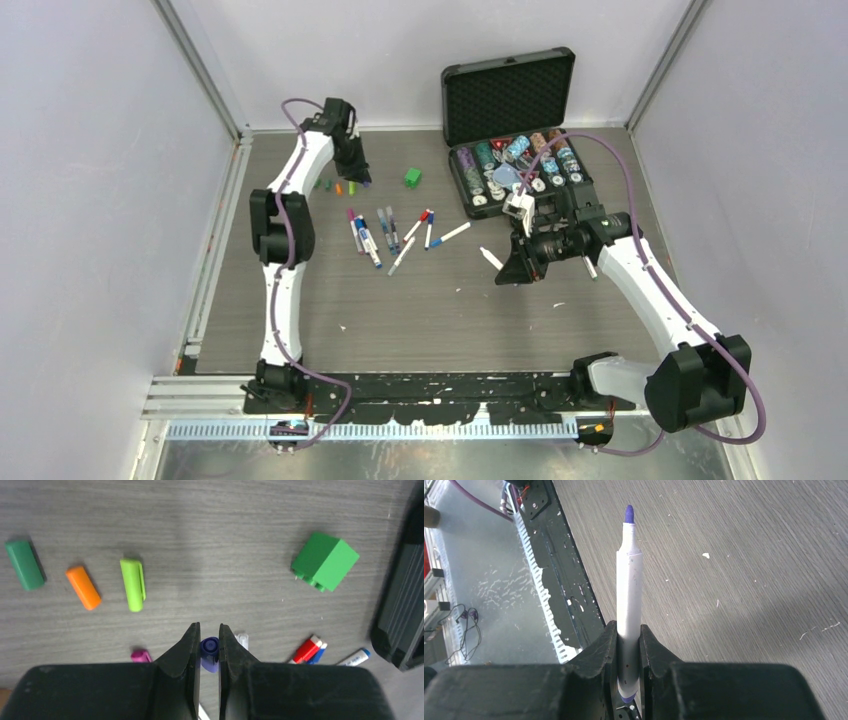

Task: Open the pen caps
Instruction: Place the pen cap at the center of the board.

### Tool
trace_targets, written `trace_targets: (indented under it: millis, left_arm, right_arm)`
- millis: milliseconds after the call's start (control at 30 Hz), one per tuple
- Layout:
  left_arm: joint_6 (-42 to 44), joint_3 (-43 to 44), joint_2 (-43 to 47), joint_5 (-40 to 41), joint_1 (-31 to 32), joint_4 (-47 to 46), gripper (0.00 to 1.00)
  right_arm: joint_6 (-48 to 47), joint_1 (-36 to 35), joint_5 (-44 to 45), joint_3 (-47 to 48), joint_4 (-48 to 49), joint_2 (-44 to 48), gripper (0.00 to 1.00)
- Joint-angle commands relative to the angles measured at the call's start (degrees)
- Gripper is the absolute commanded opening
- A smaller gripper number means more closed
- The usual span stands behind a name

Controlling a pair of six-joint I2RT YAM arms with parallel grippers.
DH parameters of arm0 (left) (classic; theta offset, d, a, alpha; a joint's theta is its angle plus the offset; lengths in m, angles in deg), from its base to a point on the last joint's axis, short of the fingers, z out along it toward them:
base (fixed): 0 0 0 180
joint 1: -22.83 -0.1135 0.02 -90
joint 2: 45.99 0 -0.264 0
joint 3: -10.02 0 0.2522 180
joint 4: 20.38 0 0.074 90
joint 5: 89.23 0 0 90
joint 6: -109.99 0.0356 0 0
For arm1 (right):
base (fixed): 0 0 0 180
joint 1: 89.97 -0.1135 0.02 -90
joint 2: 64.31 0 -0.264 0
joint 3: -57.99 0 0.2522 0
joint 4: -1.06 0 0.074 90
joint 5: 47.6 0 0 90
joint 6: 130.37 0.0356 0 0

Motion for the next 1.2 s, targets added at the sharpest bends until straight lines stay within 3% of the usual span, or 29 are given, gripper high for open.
trace_targets:
  millis: [0, 467, 967, 1167]
  left_arm:
    - [2.5, 9.2, -3.9, 5.1, 1.2, 5.2, 0.11]
    - [5.3, 14.5, -10.8, 14.0, 2.4, 5.3, 0.15]
    - [6.3, 17.0, -14.0, 16.9, 2.8, 5.7, 0.29]
    - [6.5, 17.7, -14.1, 16.7, 2.9, 5.9, 0.3]
  right_arm:
    - [-1.2, 0.4, -0.8, 2.3, -0.2, 1.2, 0.0]
    - [-1.5, 0.4, -1.0, 2.5, -0.8, 0.7, 0.0]
    - [-2.1, 0.4, -1.1, 2.7, -1.4, 0.6, 0.0]
    - [-2.3, 0.4, -1.2, 2.7, -1.6, 0.6, 0.0]
